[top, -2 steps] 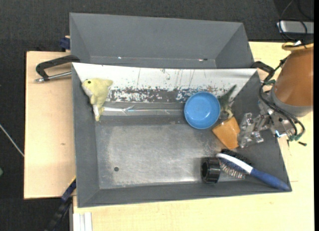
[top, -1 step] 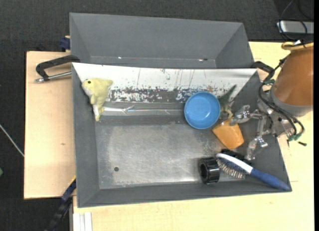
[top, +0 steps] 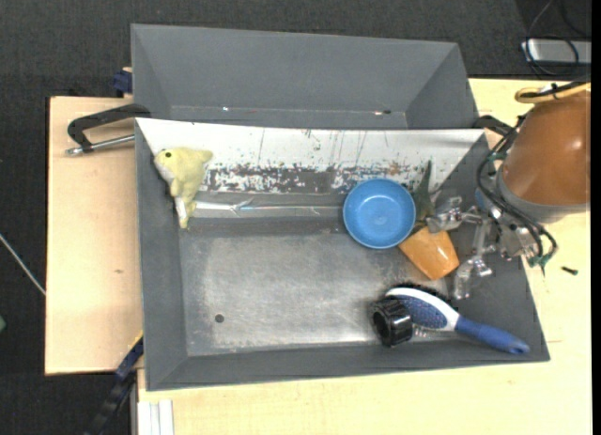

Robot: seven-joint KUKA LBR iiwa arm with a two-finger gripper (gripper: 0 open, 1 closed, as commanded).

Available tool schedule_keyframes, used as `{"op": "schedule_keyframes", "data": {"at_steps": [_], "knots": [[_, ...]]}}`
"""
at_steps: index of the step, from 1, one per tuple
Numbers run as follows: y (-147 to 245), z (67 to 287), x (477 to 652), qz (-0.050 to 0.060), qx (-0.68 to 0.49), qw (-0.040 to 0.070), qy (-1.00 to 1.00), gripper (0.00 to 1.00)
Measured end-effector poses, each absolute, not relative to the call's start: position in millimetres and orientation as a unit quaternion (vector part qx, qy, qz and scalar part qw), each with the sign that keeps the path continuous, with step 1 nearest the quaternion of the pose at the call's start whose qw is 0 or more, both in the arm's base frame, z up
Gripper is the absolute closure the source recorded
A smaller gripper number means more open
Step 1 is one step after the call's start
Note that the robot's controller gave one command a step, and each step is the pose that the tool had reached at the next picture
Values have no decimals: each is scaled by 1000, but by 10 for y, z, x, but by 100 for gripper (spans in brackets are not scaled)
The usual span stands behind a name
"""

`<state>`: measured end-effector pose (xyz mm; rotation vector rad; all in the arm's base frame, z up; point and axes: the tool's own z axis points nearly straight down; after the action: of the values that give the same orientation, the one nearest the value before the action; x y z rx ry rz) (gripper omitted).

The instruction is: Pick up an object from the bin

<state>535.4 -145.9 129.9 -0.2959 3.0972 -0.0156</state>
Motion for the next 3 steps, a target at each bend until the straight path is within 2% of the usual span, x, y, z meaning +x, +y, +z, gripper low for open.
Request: {"op": "schedule_keyframes", "data": {"at_steps": [1, 2, 3], "knots": [[-1444, 1263, 5336, -5, -146, 16, 989, 0], [-631, 1459, 5895, 0, -251, 6, 968, 0], [-817, 714, 5721, 1, -316, 2, 949, 0]]}}
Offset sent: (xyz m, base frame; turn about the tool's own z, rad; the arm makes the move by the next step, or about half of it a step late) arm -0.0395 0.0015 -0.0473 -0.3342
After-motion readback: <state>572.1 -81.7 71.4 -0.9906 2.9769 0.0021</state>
